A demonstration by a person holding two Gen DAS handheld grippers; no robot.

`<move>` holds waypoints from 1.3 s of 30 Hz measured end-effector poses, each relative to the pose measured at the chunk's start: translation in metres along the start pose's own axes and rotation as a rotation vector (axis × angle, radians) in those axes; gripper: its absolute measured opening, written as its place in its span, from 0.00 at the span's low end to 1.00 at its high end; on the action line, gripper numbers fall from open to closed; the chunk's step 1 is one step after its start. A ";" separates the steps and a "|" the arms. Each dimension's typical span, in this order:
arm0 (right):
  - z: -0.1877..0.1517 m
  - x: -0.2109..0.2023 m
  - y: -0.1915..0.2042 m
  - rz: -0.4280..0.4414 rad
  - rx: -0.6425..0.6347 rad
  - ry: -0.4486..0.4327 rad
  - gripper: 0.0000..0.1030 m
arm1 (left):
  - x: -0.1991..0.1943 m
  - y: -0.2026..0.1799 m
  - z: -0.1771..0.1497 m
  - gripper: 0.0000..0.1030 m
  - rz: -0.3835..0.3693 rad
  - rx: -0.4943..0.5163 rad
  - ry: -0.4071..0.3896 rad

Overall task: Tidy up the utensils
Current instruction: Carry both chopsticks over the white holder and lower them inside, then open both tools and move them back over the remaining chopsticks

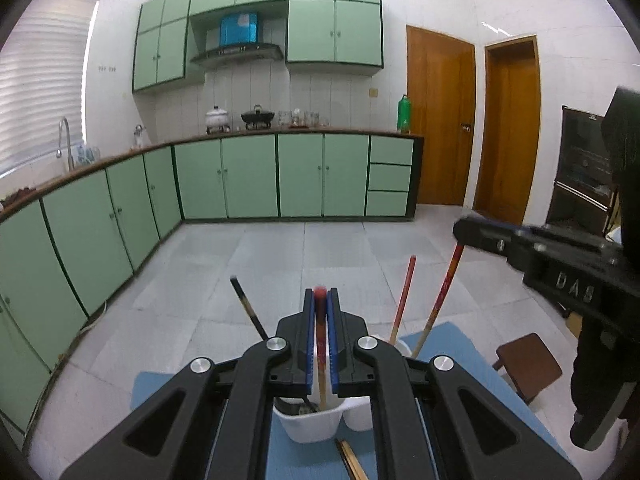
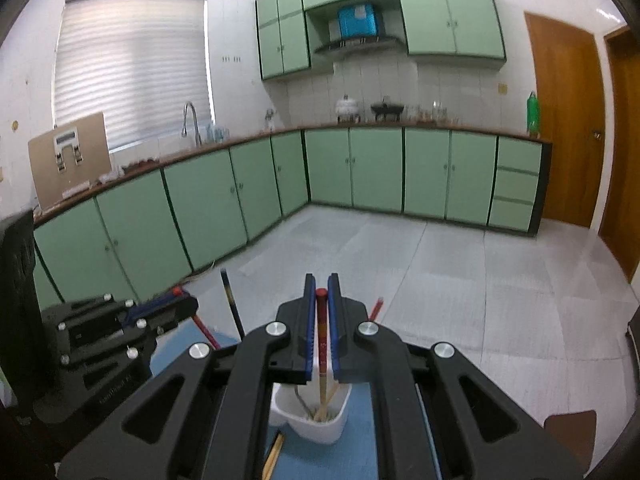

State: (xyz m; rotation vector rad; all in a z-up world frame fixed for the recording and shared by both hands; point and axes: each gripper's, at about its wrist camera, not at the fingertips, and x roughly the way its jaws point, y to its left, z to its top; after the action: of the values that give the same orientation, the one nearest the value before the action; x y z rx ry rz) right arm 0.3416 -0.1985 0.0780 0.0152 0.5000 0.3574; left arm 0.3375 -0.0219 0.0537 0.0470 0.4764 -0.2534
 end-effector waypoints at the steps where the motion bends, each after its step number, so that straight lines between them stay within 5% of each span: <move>1: -0.005 0.001 0.000 -0.001 0.006 0.013 0.06 | 0.000 0.002 -0.001 0.08 -0.001 0.001 0.006; 4: -0.012 -0.007 -0.001 -0.010 0.017 0.017 0.12 | -0.005 0.003 -0.005 0.18 -0.001 -0.001 0.011; 7: -0.015 -0.030 0.000 -0.033 0.036 -0.025 0.35 | -0.021 0.008 -0.006 0.28 -0.001 -0.024 -0.014; 12: -0.029 -0.072 -0.001 -0.048 0.048 -0.078 0.55 | -0.064 0.009 -0.016 0.46 0.014 -0.037 -0.072; 20: -0.100 -0.123 0.016 -0.090 0.034 -0.081 0.86 | -0.106 0.000 -0.066 0.65 0.037 -0.073 -0.054; 30: -0.209 -0.120 0.036 -0.112 0.072 0.086 0.87 | -0.101 -0.006 -0.168 0.69 0.101 -0.077 0.140; 39: -0.264 -0.101 0.056 -0.087 0.089 0.219 0.87 | -0.089 -0.006 -0.227 0.69 0.112 -0.111 0.265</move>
State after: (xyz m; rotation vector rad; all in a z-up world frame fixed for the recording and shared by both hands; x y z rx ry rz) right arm 0.1161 -0.1997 -0.1012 0.0404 0.7307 0.2525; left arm 0.1579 0.0160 -0.1066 -0.0016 0.7481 -0.1103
